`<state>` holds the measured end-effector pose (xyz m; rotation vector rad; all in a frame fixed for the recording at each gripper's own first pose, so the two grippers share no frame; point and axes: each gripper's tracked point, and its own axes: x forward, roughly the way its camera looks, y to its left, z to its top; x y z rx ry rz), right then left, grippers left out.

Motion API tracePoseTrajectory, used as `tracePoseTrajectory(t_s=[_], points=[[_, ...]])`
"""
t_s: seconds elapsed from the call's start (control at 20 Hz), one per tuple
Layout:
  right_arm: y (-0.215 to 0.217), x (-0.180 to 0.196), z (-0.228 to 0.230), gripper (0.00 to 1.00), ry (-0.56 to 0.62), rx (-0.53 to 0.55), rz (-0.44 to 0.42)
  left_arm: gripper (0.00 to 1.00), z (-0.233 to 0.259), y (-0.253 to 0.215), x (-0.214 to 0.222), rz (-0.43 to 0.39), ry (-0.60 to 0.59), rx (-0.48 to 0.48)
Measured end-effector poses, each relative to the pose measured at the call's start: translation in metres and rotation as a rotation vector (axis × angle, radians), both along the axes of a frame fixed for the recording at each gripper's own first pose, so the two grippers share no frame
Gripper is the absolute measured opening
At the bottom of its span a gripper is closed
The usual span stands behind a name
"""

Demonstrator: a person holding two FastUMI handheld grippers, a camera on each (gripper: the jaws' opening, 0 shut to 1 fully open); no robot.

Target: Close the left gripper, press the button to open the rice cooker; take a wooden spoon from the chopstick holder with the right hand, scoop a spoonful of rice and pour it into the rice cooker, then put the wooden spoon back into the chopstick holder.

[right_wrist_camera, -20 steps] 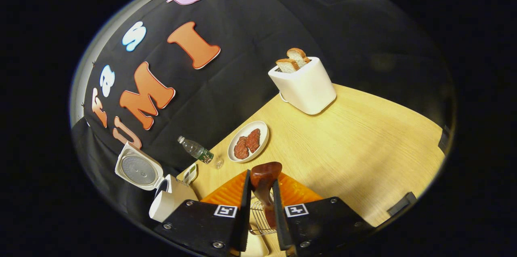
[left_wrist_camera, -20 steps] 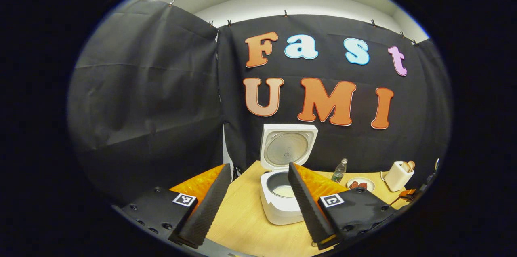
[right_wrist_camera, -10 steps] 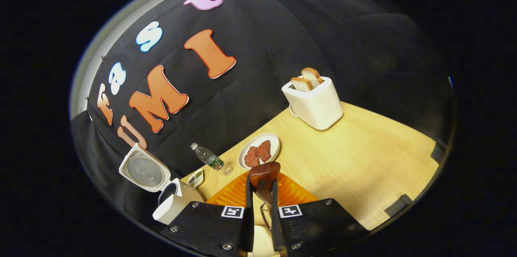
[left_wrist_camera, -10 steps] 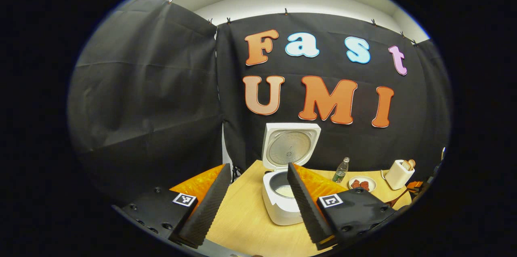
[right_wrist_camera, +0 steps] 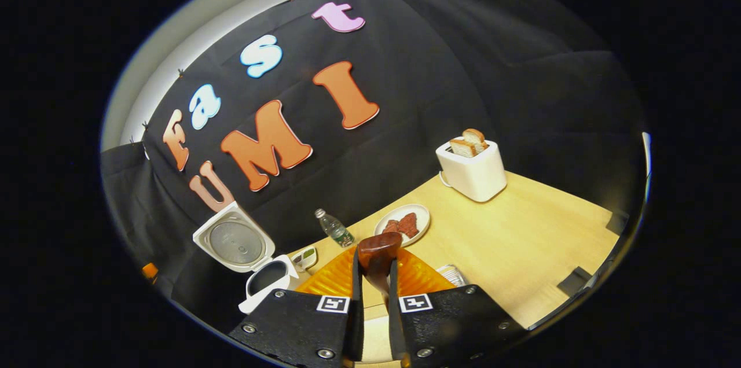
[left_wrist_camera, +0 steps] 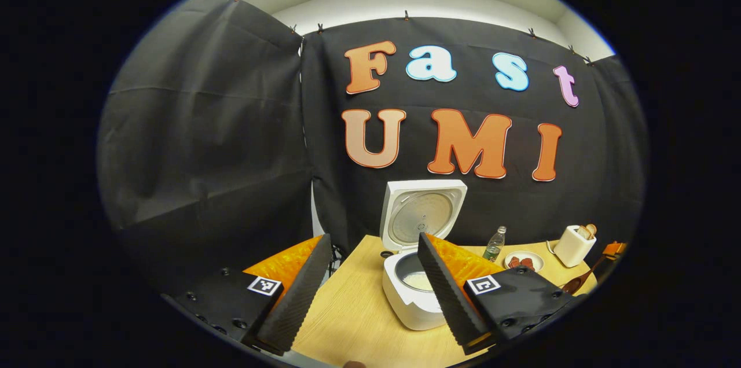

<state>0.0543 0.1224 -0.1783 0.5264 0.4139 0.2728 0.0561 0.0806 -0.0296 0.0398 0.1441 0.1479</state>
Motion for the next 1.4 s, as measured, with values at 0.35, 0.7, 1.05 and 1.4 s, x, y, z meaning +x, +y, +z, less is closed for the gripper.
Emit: tracePoseTrajectory(t_s=[0.35, 0.7, 1.05, 1.4], points=[[0.063, -0.028, -0.069, 0.17, 0.01, -0.198, 0.037, 0.97, -0.003, 0.02, 0.017, -0.098, 0.011, 0.007], [0.092, -0.05, -0.104, 0.17, 0.02, -0.297, 0.001, 0.96, -0.021, 0.037, 0.022, -0.165, 0.052, 0.026], [0.12, -0.061, -0.107, 0.17, 0.083, -0.068, -0.047, 0.98, -0.03, 0.054, 0.019, -0.192, 0.066, 0.0], [0.13, -0.063, -0.102, 0.17, 0.159, 0.088, -0.055, 0.98, -0.031, 0.064, 0.022, -0.195, 0.069, -0.012]])
